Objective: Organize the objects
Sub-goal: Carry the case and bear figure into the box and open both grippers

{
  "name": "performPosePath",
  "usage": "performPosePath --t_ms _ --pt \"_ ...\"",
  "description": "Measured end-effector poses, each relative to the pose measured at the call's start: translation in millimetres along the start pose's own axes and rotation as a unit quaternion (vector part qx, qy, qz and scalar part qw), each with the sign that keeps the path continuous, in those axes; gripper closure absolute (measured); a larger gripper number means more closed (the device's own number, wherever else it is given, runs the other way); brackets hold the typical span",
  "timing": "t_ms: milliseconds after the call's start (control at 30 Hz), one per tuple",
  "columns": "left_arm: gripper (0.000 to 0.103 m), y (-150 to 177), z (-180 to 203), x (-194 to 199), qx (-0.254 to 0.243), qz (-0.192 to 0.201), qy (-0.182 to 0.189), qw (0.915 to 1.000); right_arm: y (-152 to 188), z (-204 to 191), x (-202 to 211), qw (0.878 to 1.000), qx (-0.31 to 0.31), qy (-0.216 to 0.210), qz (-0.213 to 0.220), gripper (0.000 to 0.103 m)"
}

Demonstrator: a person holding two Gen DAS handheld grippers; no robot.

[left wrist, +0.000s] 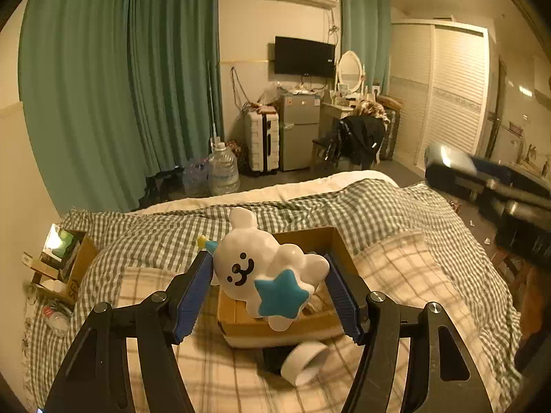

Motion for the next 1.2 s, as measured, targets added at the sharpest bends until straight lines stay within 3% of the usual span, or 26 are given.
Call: performPosePath --t_ms 200,433,667,700,767,833,1000,1200 --pt "0.036 8 10 -57 -0.005 -0.032 -0.005 0.9995 -1 24 -64 1.000 -0.008 -0.001 -0.030 0.045" --pt "0.036 45 30 -126 -0.025 -0.080 -0.005 0.9964 58 49 -150 0.995 -0.028 -0.018 -0.095 0.045" --pt "0.034 58 35 -157 -0.034 -0.090 -0.001 0.9953 85 68 -193 0.992 -0.049 -0.034 -0.114 0.045" --pt "0.033 58 35 -159 -0.035 -0.088 -0.003 0.9955 86 68 -194 0.992 -0.051 -0.037 -0.113 0.044" --pt "0.016 56 33 -157 -0.037 -0.080 -0.011 0.9960 81 71 -189 0.993 -0.049 -0.032 -0.098 0.020" --pt "0.009 53 28 -151 -0.032 -0.068 -0.022 0.9969 73 71 -175 0.995 -0.050 -0.023 -0.077 0.019" --pt "0.009 48 21 -117 -0.024 -0.061 -0.024 0.9976 51 68 -128 0.997 -0.060 -0.016 -0.053 0.019" --pt "0.000 35 7 -51 -0.005 -0.029 -0.022 0.9993 33 49 -45 0.999 -0.038 0.013 -0.020 0.015"
Point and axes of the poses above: each gripper's, at about its wrist camera, not at the fingertips, and x roughly against the way its jaws point, z to its right, y to its underside, the point moved 9 cm from there along -x, roughly the way its jaws point, and after that the axes turned 14 degrees about -y, right-handed, at the moved point
